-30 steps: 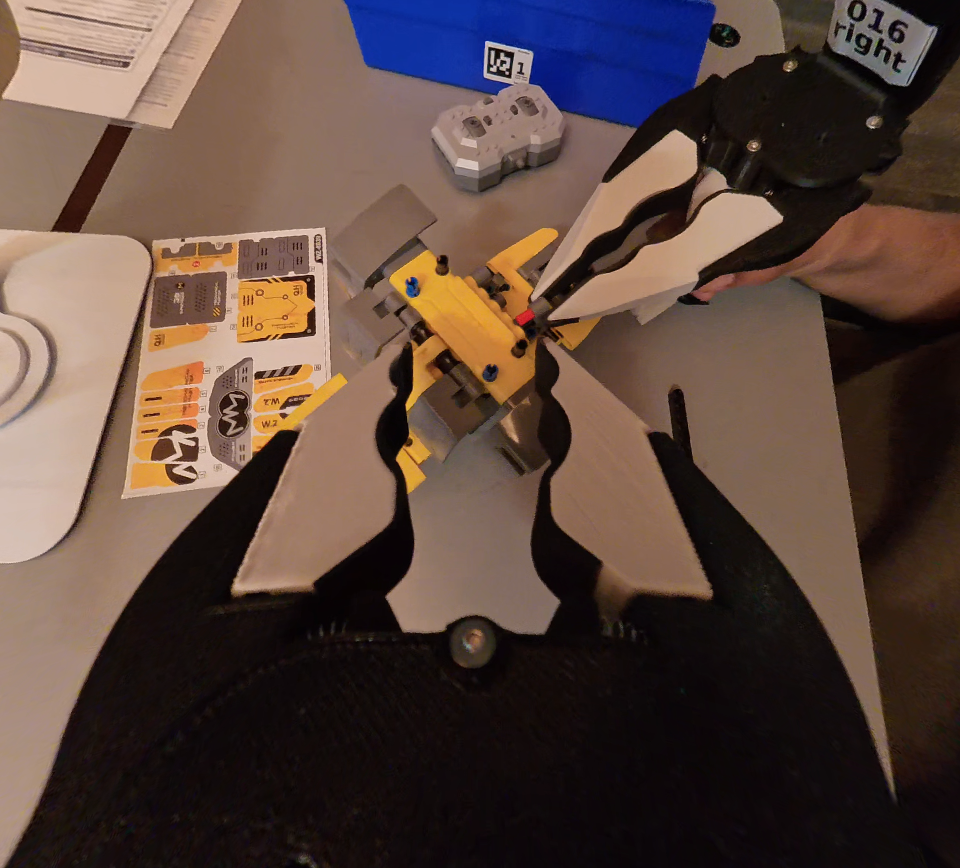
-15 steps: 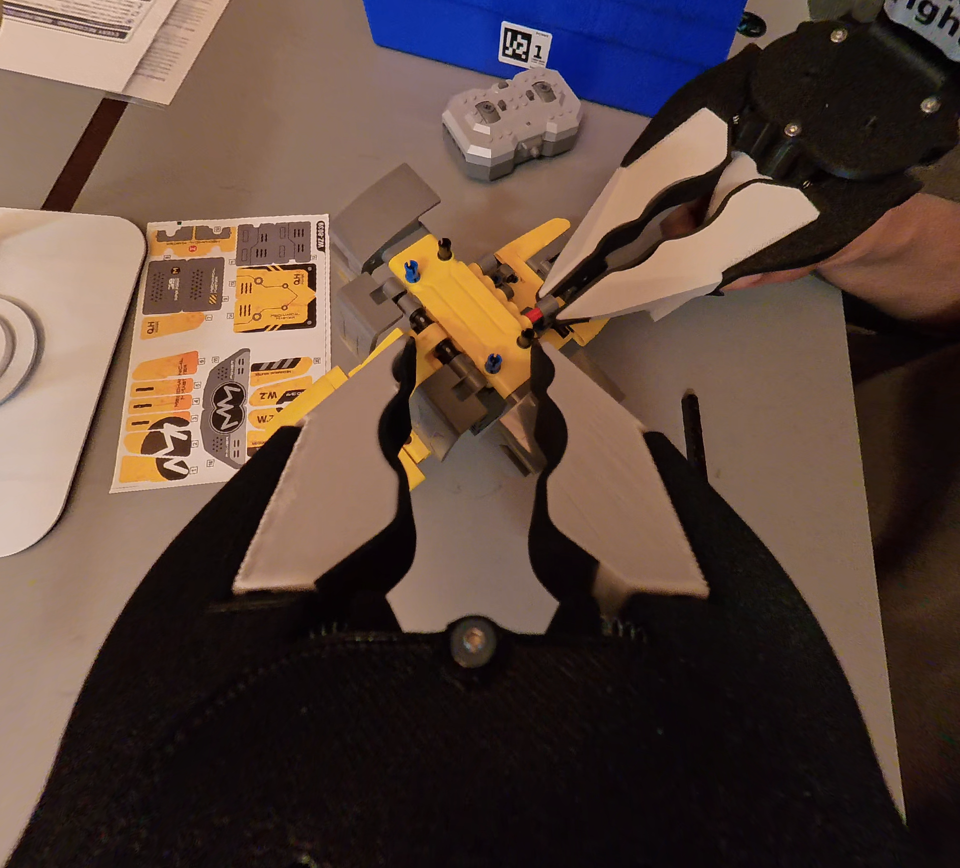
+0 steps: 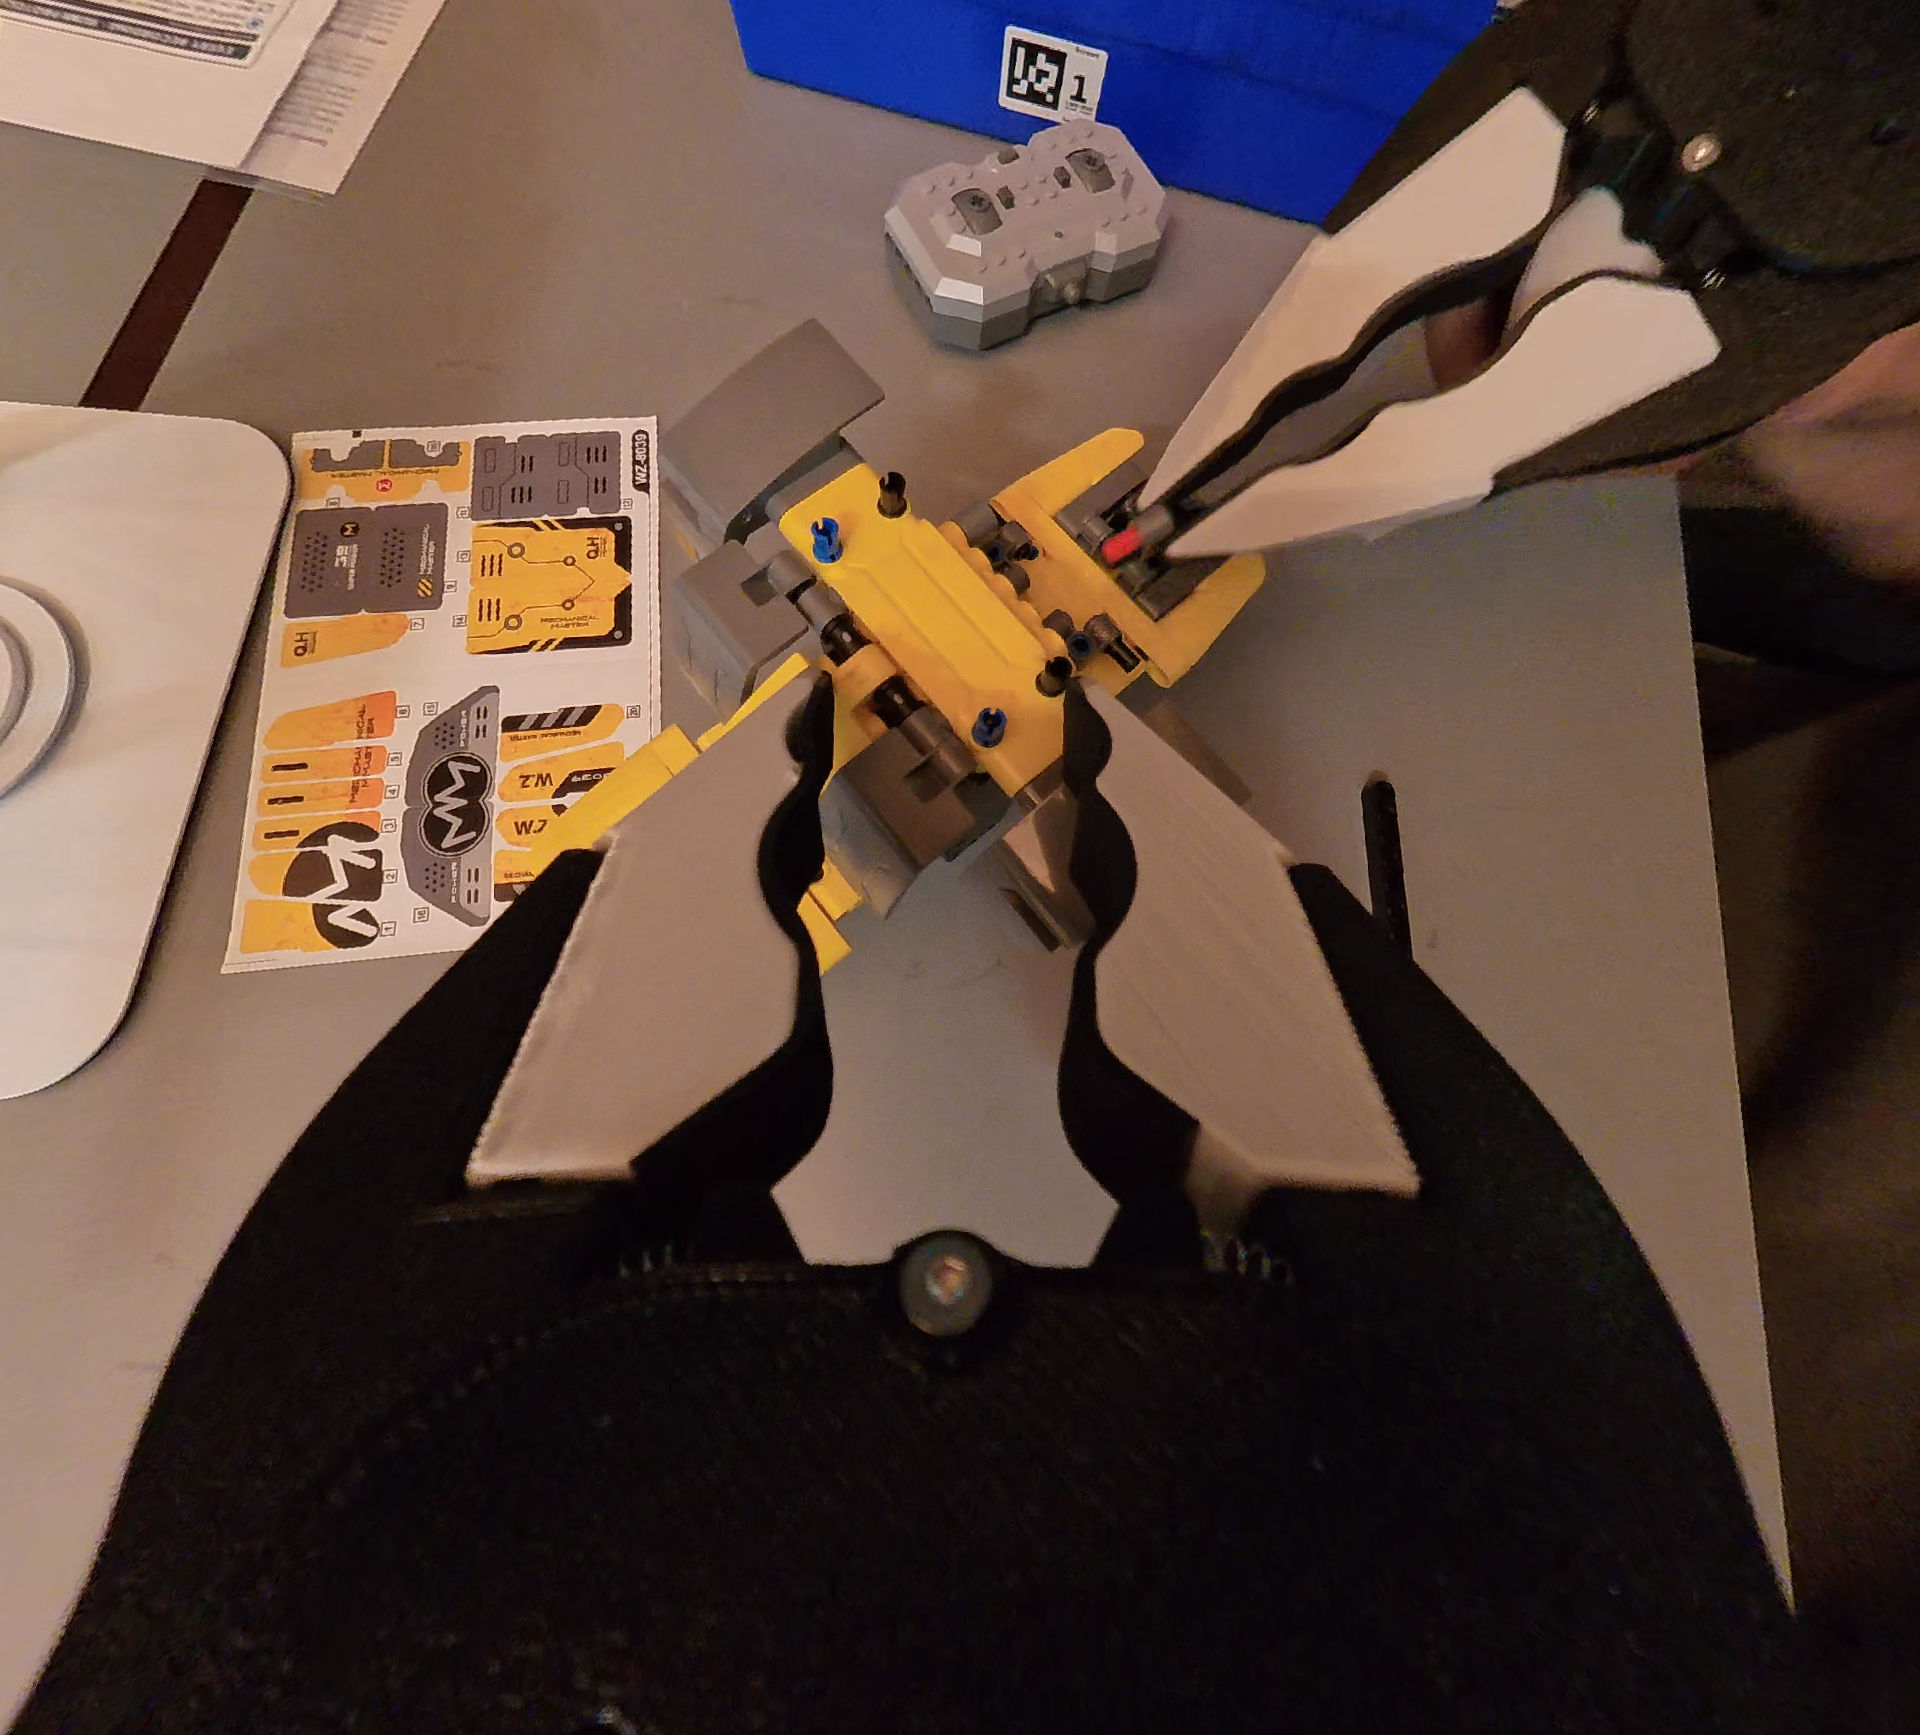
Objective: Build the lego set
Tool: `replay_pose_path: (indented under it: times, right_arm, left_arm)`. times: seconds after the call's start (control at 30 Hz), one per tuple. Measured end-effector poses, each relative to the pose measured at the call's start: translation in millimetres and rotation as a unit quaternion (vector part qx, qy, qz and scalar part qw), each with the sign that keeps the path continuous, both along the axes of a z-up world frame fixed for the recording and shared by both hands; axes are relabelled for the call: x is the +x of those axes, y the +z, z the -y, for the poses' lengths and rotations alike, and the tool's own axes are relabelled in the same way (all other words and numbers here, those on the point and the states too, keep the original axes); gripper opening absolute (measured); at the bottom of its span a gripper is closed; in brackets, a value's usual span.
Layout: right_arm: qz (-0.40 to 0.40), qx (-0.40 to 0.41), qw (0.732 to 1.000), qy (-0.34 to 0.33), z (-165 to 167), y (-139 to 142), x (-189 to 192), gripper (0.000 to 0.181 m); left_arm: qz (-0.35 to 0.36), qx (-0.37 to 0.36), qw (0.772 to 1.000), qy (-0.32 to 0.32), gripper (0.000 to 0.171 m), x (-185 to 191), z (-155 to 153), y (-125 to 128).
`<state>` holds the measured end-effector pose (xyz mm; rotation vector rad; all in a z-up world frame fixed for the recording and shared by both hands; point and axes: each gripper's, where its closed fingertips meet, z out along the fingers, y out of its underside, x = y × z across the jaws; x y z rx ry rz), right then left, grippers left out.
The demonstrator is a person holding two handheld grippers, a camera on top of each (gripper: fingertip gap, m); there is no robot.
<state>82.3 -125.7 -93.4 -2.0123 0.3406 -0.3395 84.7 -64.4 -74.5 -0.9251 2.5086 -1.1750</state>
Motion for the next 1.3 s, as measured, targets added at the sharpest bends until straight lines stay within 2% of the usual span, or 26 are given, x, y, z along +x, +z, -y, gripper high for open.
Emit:
replay_pose_path:
  times: [0.17,0.27,0.4,0.63,0.97,1.3]
  right_arm:
    - [-0.014,-0.026,0.999,-0.042,59.1,-13.5,3.8,0.007]
    - [-0.064,-0.054,0.995,-0.048,87.4,-44.0,-10.5,0.007]
    - [-0.097,-0.092,0.990,-0.052,103.7,-79.9,-28.6,0.007]
    - [-0.111,-0.119,0.985,-0.051,109.4,-97.4,-37.2,0.007]
    - [-0.096,-0.122,0.987,-0.043,106.2,-96.4,-36.6,0.011]
    - [-0.093,-0.129,0.987,-0.019,100.5,-92.1,-38.9,0.007]
  left_arm:
    - [0.000,0.000,1.000,0.001,0.041,0.3,0.1,0.1]
    - [0.000,-0.003,1.000,0.003,0.041,0.8,0.3,0.1]
    - [0.001,-0.006,1.000,0.006,0.041,2.1,0.6,0.1]
    - [0.003,-0.005,1.000,0.008,0.041,2.4,0.6,0.0]
    - [0.003,-0.005,1.000,0.008,0.041,2.3,0.6,-0.1]
    - [0.004,-0.001,1.000,0.009,0.041,2.1,0.7,-0.2]
